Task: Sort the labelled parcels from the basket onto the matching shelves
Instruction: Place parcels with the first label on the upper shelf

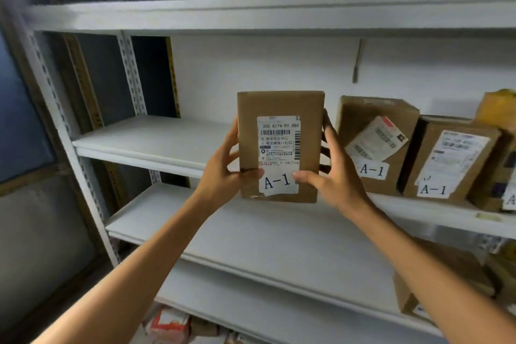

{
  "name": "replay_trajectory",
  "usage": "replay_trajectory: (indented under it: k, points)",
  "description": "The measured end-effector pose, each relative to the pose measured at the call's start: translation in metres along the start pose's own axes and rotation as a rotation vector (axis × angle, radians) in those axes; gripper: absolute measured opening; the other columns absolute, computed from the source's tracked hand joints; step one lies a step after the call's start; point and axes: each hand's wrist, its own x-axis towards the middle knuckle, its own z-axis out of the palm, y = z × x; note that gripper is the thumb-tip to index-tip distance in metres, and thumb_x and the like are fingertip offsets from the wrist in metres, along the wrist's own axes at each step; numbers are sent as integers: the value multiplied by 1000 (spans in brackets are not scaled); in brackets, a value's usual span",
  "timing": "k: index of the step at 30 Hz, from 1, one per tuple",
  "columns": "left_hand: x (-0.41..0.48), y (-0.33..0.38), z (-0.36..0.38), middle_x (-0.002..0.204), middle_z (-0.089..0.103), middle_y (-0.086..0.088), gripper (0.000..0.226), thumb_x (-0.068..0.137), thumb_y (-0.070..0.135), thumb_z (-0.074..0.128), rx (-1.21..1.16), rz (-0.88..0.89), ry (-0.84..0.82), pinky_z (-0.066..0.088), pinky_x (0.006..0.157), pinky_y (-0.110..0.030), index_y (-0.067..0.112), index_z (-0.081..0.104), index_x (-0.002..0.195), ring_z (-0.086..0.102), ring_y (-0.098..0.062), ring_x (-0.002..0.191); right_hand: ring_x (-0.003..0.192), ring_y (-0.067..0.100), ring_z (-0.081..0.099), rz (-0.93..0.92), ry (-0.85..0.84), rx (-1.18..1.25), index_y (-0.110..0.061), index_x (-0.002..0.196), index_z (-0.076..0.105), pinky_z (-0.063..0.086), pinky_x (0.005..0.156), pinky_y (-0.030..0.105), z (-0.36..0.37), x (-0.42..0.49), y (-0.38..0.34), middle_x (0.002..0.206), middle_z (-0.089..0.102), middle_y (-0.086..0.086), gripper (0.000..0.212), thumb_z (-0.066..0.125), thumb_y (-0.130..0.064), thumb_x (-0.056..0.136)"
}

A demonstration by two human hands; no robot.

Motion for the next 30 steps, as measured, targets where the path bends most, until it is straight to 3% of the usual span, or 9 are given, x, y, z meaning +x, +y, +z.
replay_trajectory:
  k: [4,7,9,13,16,20,24,27,30]
  points:
    - [47,-26,-1,144,46,8,104,76,1,75,47,0,-66,53,89,-47,41,14,151,43,-19,134,130,9,41,26,89,-135,-21,151,19,46,103,37,14,36,32,144,42,3,100,80,-5,74]
    - [75,-52,12,142,48,9,104,77,4,76,85,10,-68,51,91,-30,38,12,152,45,-15,131,133,19,41,76,126,-227,-19,153,11,44,105,42,21,50,58,145,39,11,104,78,-4,75]
    - [87,-72,22,144,46,13,104,77,2,75,77,6,-93,49,94,-25,36,12,152,47,-11,129,129,26,44,137,141,-329,-17,154,2,41,105,35,22,54,68,146,36,14,103,73,-3,80]
    - [104,-96,32,149,40,12,99,79,-4,69,59,38,-132,43,95,-10,30,13,153,43,-4,129,108,30,56,216,186,-551,-11,152,-4,39,76,23,27,53,72,140,43,21,89,61,-9,92]
    - [114,-106,33,148,41,10,96,80,-4,69,9,65,-154,41,88,-2,28,15,153,42,1,126,121,26,50,259,232,-574,-7,152,-1,36,84,16,36,51,73,146,35,20,85,60,-5,92]
    - [117,-118,31,148,41,14,95,80,-4,69,-35,89,-156,45,85,-4,30,18,152,43,-8,131,134,26,39,301,274,-585,-6,150,0,31,96,16,48,50,68,152,28,18,83,59,-3,92]
    - [119,-123,28,150,39,13,96,80,-4,70,-50,100,-190,45,88,-6,31,16,153,40,-7,134,137,32,36,307,267,-651,-3,150,-2,37,108,36,49,47,61,154,25,20,87,61,-10,91]
    - [121,-124,23,151,37,14,95,81,-3,69,-62,82,-237,42,97,-13,32,17,153,38,-3,134,137,34,35,285,290,-715,-1,150,3,38,106,38,53,36,50,155,21,20,87,62,-9,88]
    - [124,-120,18,151,36,15,94,81,0,72,-121,58,-336,40,107,-24,29,19,152,38,-5,136,119,34,48,111,359,-882,0,138,33,48,89,36,57,26,39,135,40,20,72,68,-3,75]
